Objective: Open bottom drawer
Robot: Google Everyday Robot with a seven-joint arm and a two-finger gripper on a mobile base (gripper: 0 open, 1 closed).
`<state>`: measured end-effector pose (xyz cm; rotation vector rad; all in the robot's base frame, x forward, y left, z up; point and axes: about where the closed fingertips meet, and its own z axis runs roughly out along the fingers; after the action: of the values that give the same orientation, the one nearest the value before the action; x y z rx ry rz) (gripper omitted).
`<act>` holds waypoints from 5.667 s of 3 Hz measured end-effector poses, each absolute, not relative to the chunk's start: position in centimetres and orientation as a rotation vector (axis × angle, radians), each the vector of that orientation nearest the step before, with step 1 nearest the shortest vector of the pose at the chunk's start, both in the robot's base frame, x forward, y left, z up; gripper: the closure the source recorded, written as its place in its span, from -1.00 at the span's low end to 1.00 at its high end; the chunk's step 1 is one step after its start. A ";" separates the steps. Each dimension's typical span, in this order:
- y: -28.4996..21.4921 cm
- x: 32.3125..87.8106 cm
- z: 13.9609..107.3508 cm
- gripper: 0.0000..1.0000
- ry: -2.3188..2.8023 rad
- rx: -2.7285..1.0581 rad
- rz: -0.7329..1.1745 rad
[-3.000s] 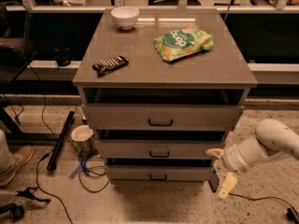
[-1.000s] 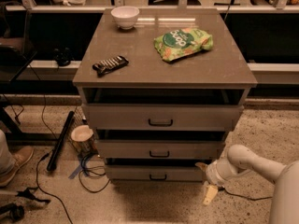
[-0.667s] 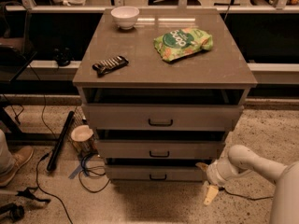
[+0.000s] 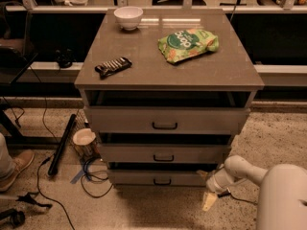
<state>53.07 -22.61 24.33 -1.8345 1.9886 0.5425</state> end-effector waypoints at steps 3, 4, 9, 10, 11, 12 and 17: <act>-21.1 56.7 21.5 -1.00 1.958 -1.813 0.342; -21.0 57.2 21.5 -1.00 1.954 -1.805 0.313; -22.1 61.1 16.6 -0.62 1.932 -1.878 0.266; -22.2 61.3 17.2 -0.18 1.903 -1.891 0.262; -22.3 57.8 19.0 0.44 1.887 -1.915 0.255; -22.3 57.2 19.0 0.93 1.891 -1.915 0.261; -22.0 56.9 19.0 -0.76 1.890 -1.918 0.272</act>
Offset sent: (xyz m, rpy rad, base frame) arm 0.0412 0.0123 -0.0270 -0.0617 -0.1698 -0.0493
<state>56.94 -21.97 18.99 -1.9178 1.8898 0.2724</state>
